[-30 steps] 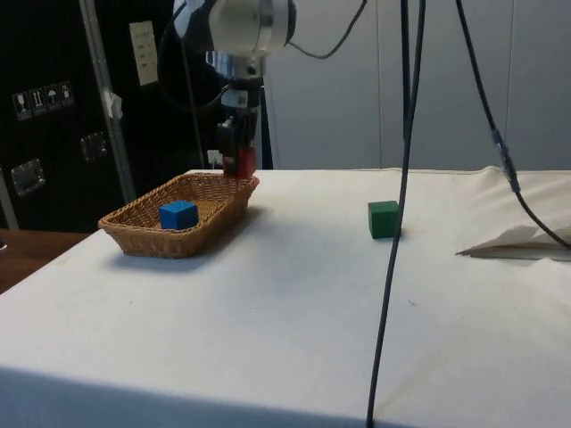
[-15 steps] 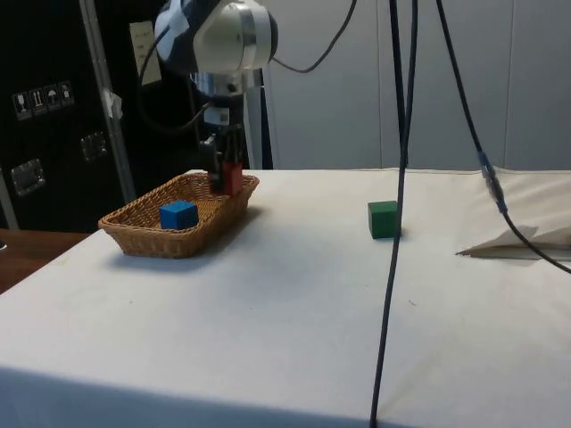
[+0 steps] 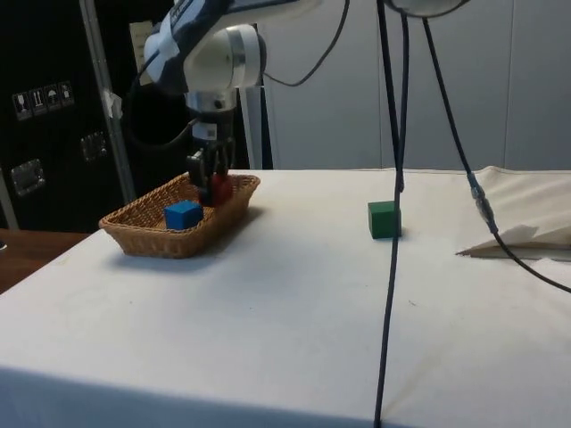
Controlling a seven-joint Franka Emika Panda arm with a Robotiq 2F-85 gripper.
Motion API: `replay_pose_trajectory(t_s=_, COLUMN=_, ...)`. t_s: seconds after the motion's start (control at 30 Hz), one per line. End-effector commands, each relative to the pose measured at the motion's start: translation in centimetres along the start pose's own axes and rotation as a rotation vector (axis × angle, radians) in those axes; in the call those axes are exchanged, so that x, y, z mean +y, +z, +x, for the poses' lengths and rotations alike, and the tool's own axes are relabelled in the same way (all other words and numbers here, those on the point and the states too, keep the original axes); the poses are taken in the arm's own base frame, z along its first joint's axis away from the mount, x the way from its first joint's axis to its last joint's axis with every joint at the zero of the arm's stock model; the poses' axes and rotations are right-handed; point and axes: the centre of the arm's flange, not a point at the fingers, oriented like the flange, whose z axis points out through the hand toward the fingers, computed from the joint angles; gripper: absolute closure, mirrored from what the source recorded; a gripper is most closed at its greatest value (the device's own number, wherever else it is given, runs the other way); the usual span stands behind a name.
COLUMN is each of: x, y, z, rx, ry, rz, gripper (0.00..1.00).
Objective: Pick up exactly two blocks and place them into the basket.
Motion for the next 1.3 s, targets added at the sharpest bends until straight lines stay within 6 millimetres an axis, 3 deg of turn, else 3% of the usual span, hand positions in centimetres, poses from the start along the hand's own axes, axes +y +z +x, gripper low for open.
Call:
replay_pose_trajectory(t_s=0.0, x=0.1, y=0.1, z=0.4, rx=-0.003, ry=0.006, rz=0.003, gripper=1.0)
replay_pose_trajectory(t_s=0.43, x=-0.5, y=0.6, z=2.3, rx=0.008, ry=0.013, rz=-0.015, gripper=1.0)
replay_pose_trajectory(t_s=0.83, x=-1.0, y=3.5, z=2.2, rx=0.0, ry=0.03, rz=0.01, gripper=1.0)
replay_pose_trajectory(t_s=0.9, x=-1.0, y=3.8, z=2.2, rx=0.0, ry=0.032, rz=0.012, gripper=0.86)
replay_pose_trajectory(t_s=0.93, x=-1.0, y=3.9, z=2.3, rx=0.001, ry=0.034, rz=0.014, gripper=0.61)
replay_pose_trajectory(t_s=1.0, x=-1.1, y=3.8, z=2.1, rx=0.004, ry=0.03, rz=0.009, gripper=0.41)
replay_pose_trajectory(t_s=1.03, x=-1.1, y=4.1, z=2.3, rx=0.001, ry=0.034, rz=0.015, gripper=0.41)
replay_pose_trajectory(t_s=1.17, x=-1.1, y=4.2, z=2.3, rx=-0.001, ry=0.034, rz=0.016, gripper=0.0)
replay_pose_trajectory(t_s=1.27, x=-1.2, y=4.1, z=2.1, rx=0.001, ry=0.031, rz=0.013, gripper=0.0)
